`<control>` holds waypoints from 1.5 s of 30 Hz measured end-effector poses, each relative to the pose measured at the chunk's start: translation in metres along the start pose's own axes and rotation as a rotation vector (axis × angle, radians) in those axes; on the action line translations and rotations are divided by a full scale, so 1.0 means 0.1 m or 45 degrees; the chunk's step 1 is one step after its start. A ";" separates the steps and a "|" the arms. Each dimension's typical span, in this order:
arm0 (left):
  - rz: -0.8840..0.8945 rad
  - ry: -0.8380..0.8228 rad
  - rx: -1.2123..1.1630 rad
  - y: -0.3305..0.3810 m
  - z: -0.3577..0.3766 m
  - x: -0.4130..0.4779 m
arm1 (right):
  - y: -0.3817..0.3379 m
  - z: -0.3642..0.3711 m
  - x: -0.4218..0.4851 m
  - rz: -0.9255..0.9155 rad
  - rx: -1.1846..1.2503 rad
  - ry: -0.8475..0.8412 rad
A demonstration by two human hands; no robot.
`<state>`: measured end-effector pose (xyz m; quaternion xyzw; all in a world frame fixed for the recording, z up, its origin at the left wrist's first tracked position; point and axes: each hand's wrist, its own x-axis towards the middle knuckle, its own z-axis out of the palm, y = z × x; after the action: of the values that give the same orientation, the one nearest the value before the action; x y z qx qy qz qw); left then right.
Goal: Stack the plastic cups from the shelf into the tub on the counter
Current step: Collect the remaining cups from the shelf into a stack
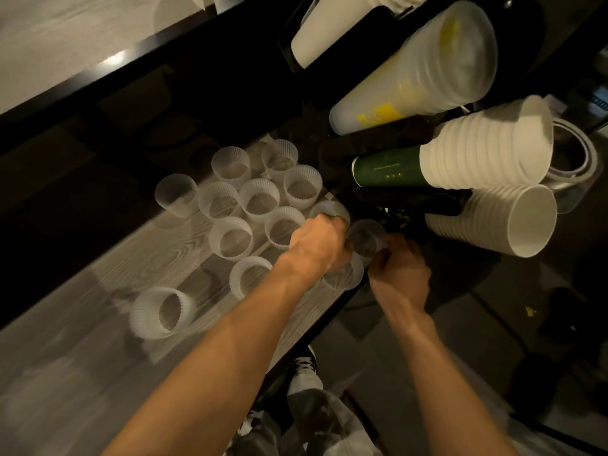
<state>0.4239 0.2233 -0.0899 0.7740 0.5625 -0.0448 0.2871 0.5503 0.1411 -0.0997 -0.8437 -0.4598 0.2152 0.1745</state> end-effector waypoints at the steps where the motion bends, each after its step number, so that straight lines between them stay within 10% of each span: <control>1: -0.010 -0.014 0.028 0.02 -0.01 0.00 | 0.00 0.00 -0.03 0.007 -0.025 -0.019; 15: -0.097 -0.182 0.163 0.15 0.09 -0.03 | 0.08 0.04 0.06 0.145 0.216 -0.306; 30: -0.015 0.404 -0.448 0.11 -0.07 -0.24 | 0.00 -0.20 -0.09 0.005 0.599 -0.115; 45: -0.032 0.344 -0.475 -0.23 0.24 -0.65 | 0.21 0.01 -0.49 -0.135 0.529 -0.207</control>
<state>0.3861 0.1612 -0.0931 0.6994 0.6040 0.1605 0.3468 0.5407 0.0890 -0.1008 -0.7442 -0.4618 0.3631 0.3178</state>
